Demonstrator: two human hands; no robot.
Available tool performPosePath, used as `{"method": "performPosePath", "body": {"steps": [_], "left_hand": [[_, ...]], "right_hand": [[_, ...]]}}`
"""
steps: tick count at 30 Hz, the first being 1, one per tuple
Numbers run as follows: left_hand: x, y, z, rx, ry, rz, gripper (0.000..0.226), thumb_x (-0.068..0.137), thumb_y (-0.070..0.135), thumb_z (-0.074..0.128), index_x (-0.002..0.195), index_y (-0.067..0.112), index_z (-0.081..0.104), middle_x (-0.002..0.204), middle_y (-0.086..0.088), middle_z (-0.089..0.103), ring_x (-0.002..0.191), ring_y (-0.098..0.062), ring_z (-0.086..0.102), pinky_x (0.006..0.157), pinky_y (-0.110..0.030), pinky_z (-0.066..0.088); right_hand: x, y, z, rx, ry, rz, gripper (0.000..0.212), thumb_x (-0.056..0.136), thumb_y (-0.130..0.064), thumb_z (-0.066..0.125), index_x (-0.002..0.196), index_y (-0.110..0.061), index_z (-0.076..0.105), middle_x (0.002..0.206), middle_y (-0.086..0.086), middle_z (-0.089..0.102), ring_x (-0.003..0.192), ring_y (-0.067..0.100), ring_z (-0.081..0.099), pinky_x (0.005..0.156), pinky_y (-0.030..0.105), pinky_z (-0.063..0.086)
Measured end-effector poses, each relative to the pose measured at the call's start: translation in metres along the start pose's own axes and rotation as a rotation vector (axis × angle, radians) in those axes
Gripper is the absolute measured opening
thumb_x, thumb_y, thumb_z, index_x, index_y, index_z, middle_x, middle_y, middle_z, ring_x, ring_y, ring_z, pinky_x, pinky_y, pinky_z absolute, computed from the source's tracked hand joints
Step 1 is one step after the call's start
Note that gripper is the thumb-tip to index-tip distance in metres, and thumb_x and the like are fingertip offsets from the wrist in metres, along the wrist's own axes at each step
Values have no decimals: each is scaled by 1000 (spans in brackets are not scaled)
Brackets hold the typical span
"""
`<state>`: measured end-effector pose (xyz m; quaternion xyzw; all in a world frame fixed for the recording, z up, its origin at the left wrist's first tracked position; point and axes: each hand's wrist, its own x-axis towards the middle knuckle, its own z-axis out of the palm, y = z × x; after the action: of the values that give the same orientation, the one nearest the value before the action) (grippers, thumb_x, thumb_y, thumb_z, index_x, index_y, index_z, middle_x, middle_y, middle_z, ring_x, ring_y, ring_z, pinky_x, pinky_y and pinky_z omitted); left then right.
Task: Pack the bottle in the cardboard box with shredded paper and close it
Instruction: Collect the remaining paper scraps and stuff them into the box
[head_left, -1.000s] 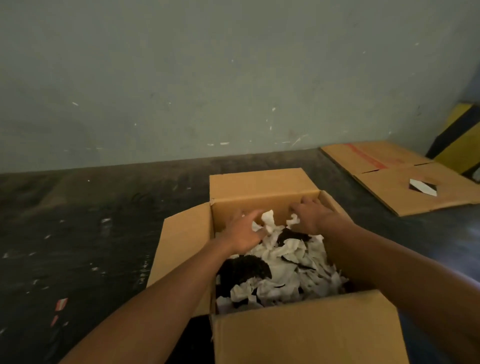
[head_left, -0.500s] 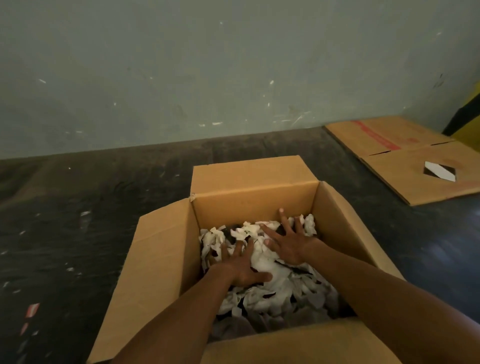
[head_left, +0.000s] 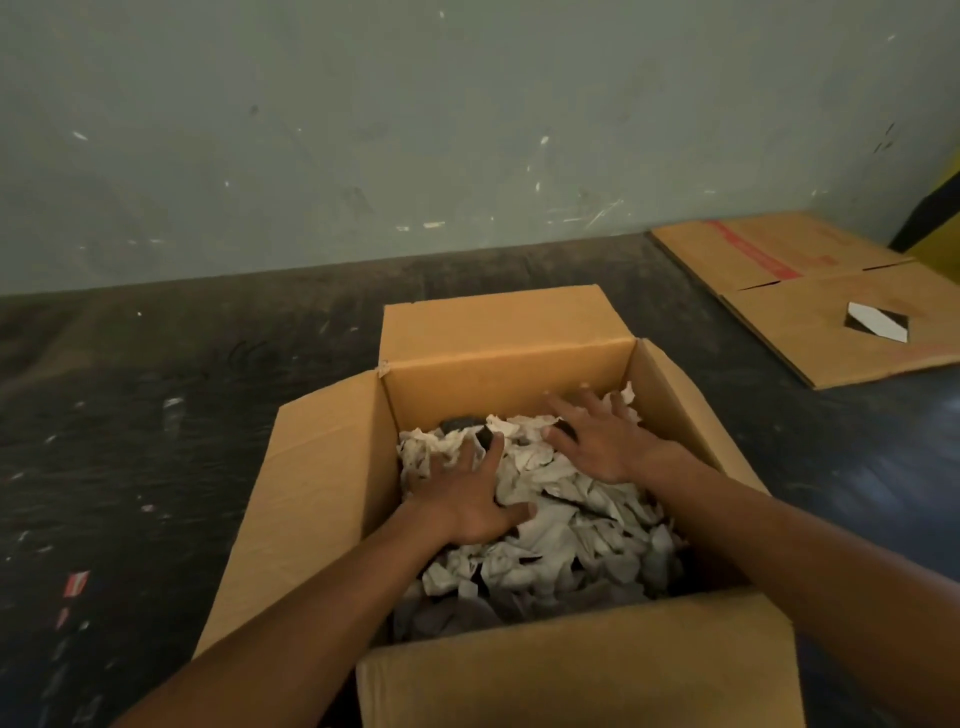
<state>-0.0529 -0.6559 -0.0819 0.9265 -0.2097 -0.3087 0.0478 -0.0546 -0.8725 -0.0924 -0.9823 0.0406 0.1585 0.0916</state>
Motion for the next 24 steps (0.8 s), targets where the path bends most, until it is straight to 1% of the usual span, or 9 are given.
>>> {"method": "performPosePath", "body": {"steps": [3,5,8,11,15,16,18,21,24], "left_hand": [[-14,4,6,34,-52,-1,107,76,85,41,146,42,-27,159,2,-29,146,-42,-17,114,-67,3],[-19,5,14,40,-127,1,103,80,82,40,150,38,-21,160,2,-28,147,-41,-15,115,-65,2],[-20,6,28,-10,-164,-12,98,82,81,36,152,36,-18,160,5,-27,148,-40,-14,115,-65,2],[-25,3,27,-36,-101,-11,90,85,79,31,153,37,-12,162,6,-21,148,-41,-12,117,-62,2],[-46,-4,6,-51,165,88,71,97,58,38,155,33,6,165,1,7,149,-30,16,117,-48,23],[-51,-7,0,-49,261,99,66,98,52,40,155,32,14,163,-1,19,145,-28,27,114,-46,31],[-64,-12,-8,-17,412,90,56,98,43,41,151,30,27,154,-4,39,135,-28,43,104,-43,42],[-82,-20,-11,60,541,79,51,98,38,43,147,28,35,148,-3,47,130,-28,48,105,-42,39],[-100,-33,-7,168,602,43,56,96,37,45,149,27,30,156,-3,33,143,-28,28,114,-49,23]], "right_hand": [[-34,0,2,-57,-172,1,77,86,-76,16,147,-44,-19,159,15,-22,144,40,-22,116,60,-5],[-48,0,12,-68,-378,-13,79,89,-73,24,145,-44,-23,157,14,-26,147,38,-13,119,54,1],[-51,6,28,-31,-517,-41,82,89,-72,29,143,-45,-27,162,14,-10,149,33,5,119,47,15],[-50,6,26,-17,-486,-57,80,90,-71,29,145,-45,-23,163,13,5,149,30,11,119,45,18],[-64,-4,5,41,-292,-51,69,94,-64,33,150,-45,-2,162,13,4,148,33,12,119,47,16],[-70,-8,-4,56,-219,-63,65,95,-59,36,151,-42,9,162,12,9,147,33,17,119,46,19],[-88,-14,-24,101,-20,-84,51,97,-50,41,146,-36,34,153,8,37,135,29,41,111,44,34],[-116,-12,-45,258,378,-5,31,98,-39,44,125,-28,56,117,1,66,100,21,62,88,44,52],[-136,9,-46,403,622,120,23,96,-30,49,116,-24,59,118,6,60,103,22,58,89,46,51]]}}
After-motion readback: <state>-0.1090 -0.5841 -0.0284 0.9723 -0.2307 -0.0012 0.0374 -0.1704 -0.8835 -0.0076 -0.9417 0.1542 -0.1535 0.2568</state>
